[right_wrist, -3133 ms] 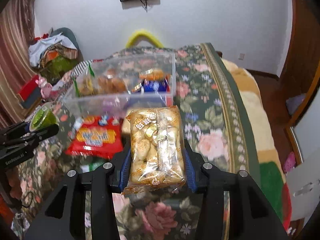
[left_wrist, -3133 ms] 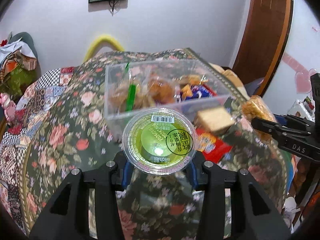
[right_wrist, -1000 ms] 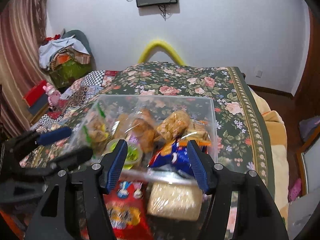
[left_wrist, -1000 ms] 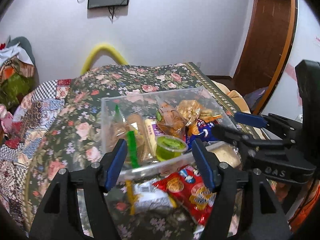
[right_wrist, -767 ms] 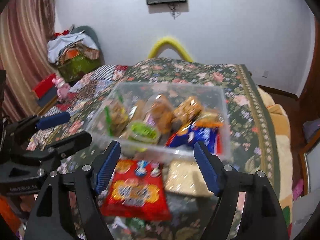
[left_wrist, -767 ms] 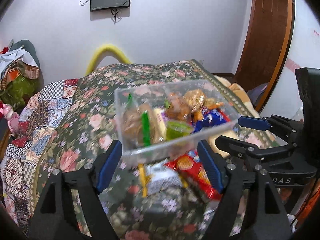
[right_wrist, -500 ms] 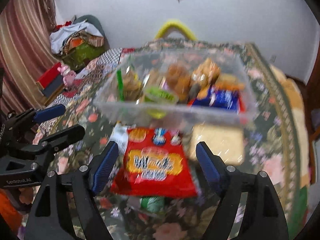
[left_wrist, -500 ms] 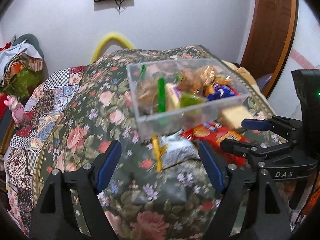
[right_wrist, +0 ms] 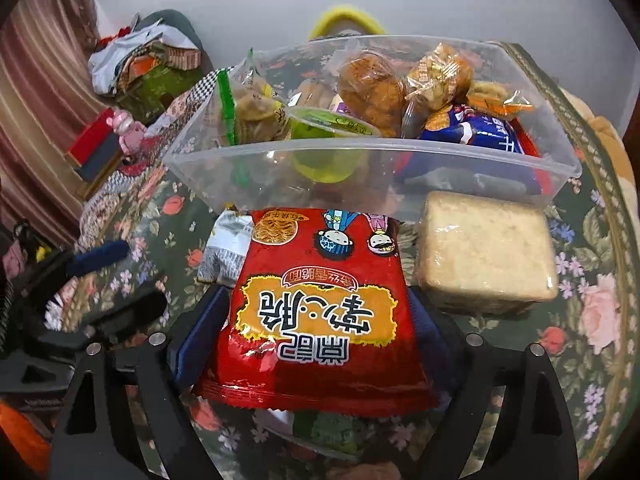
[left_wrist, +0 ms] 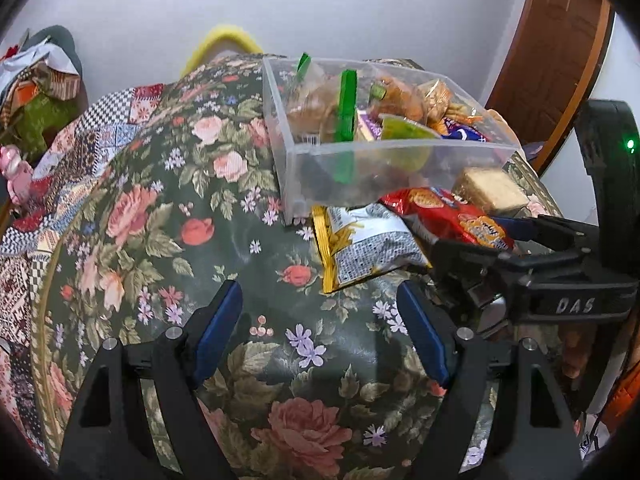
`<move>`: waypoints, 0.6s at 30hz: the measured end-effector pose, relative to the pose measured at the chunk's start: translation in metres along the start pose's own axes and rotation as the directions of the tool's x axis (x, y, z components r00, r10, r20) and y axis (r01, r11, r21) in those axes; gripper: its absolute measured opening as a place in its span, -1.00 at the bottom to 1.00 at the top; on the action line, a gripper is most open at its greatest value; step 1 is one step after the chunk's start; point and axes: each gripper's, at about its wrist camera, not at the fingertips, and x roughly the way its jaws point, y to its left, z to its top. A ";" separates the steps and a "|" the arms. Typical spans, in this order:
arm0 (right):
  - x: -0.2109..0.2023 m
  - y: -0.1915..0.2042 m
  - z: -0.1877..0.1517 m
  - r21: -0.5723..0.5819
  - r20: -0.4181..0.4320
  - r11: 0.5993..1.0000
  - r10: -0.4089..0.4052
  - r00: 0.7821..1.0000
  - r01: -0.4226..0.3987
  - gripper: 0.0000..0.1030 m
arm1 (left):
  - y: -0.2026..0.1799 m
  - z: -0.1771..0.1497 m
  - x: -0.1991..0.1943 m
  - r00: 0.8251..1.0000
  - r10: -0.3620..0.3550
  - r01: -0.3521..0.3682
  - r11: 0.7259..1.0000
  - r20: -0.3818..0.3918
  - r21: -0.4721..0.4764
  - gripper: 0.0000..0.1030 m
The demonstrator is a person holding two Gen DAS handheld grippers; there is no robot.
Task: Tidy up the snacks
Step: 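Grasp the silver snack bag with the left tool while the right tool grasps the red chip bag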
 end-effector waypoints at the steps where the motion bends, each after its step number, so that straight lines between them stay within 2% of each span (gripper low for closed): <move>1: -0.001 0.000 0.000 0.011 0.002 1.000 0.008 1.000 -0.008 0.65 | 0.000 -0.001 0.002 1.000 -0.002 0.002 1.000 -0.005 -0.003 0.55; 8: -0.012 -0.007 -0.009 0.015 0.031 1.000 0.006 1.000 -0.006 0.23 | -0.003 0.000 0.010 0.999 -0.023 0.022 1.000 -0.024 -0.019 0.55; 18: -0.048 -0.010 -0.023 -0.040 0.102 0.999 -0.028 0.994 0.033 0.22 | -0.019 0.018 0.022 0.999 -0.041 0.041 0.999 -0.027 -0.010 0.62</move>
